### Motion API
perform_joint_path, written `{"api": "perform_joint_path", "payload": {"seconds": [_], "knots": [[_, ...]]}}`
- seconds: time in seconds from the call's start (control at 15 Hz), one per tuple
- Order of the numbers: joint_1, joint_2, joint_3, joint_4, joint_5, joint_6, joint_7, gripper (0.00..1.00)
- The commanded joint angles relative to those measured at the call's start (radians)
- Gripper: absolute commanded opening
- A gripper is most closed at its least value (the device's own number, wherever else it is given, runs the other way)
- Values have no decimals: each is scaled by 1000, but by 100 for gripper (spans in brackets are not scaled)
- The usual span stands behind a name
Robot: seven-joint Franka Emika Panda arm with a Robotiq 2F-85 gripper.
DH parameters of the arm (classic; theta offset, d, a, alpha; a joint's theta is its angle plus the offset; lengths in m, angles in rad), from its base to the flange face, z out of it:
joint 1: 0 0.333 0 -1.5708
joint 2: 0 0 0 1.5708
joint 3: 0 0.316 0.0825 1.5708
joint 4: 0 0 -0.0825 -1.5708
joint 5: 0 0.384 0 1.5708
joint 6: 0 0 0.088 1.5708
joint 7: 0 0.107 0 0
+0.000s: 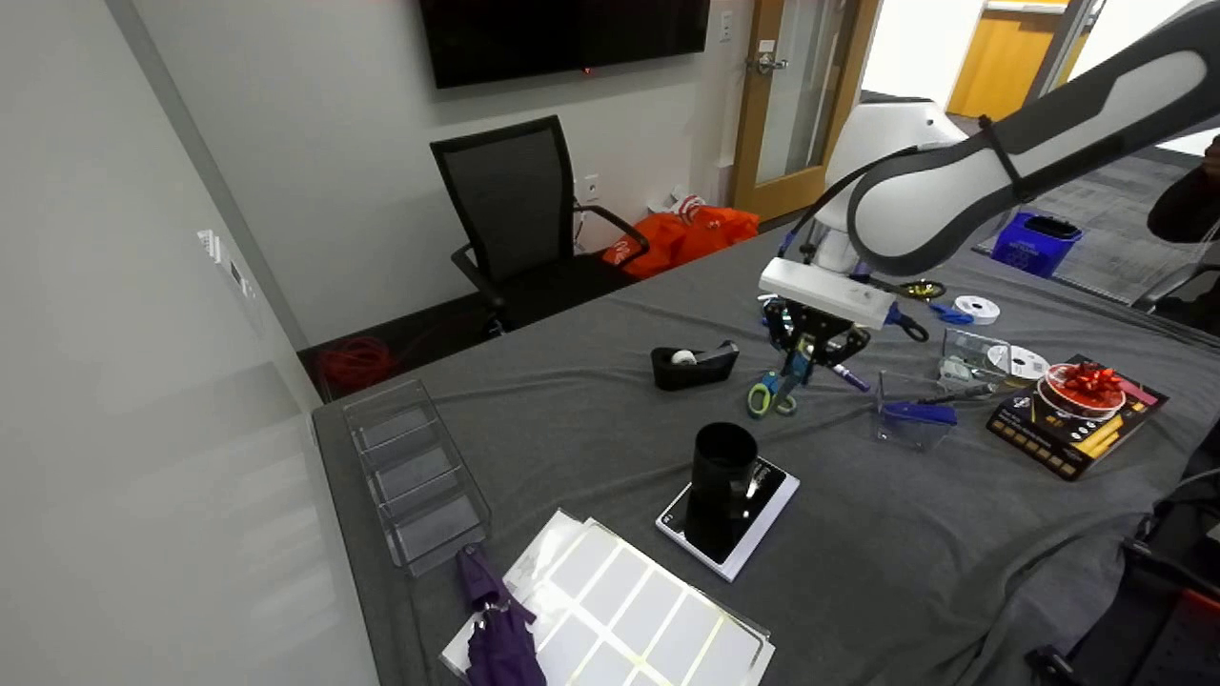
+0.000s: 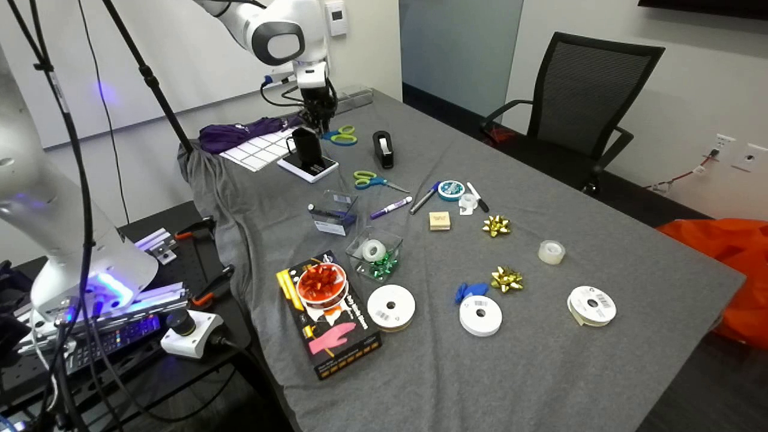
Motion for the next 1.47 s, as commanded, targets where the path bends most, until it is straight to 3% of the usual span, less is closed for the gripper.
{"api": "perform_joint_path", "payload": {"seconds": [0.0,0.27,0.6,0.8,1.4], "knots": [[81,-57,-19,-21,-166,23,134,6],[158,-73,-14,-25,-402,73,382,6],[237,-43,-38,-11,-814,117,743,6],[229,-26,-13,-13,-977,114,895,6],[195,-19,27,-112,-1389,151,1180,6]]}}
